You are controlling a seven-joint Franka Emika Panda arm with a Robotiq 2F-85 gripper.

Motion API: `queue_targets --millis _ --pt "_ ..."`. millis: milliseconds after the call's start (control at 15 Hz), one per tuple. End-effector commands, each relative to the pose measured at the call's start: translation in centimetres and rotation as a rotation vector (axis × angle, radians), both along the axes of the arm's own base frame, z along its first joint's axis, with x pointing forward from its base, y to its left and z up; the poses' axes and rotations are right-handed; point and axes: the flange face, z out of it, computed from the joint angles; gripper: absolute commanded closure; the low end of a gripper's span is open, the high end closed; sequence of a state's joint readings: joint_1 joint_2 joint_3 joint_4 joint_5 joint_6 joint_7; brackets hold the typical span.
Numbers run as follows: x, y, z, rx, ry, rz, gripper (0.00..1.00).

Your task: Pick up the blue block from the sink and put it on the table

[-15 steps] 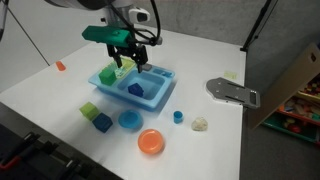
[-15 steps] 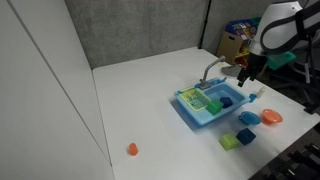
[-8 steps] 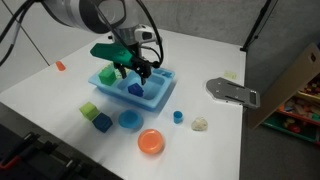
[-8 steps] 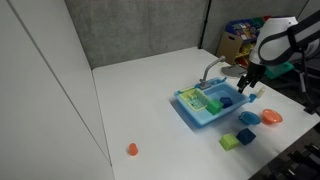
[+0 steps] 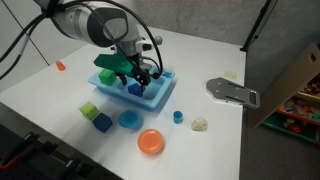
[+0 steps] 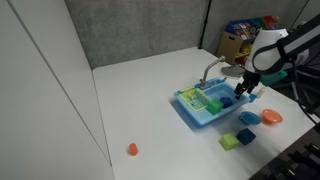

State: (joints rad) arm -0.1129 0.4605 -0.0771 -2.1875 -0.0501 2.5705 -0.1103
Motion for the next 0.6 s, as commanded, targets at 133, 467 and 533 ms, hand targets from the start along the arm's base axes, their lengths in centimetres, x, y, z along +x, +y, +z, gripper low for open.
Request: queue_targets --millis 133,467,533 --pt "0.5 0.2 0.2 -0.002 -0.006 0.001 0.0" --pt "1.2 0.1 0.7 -0.011 -0.015 0.0 0.0" --pt "1.5 0.1 0.1 -0.013 -0.014 0.003 0.0"
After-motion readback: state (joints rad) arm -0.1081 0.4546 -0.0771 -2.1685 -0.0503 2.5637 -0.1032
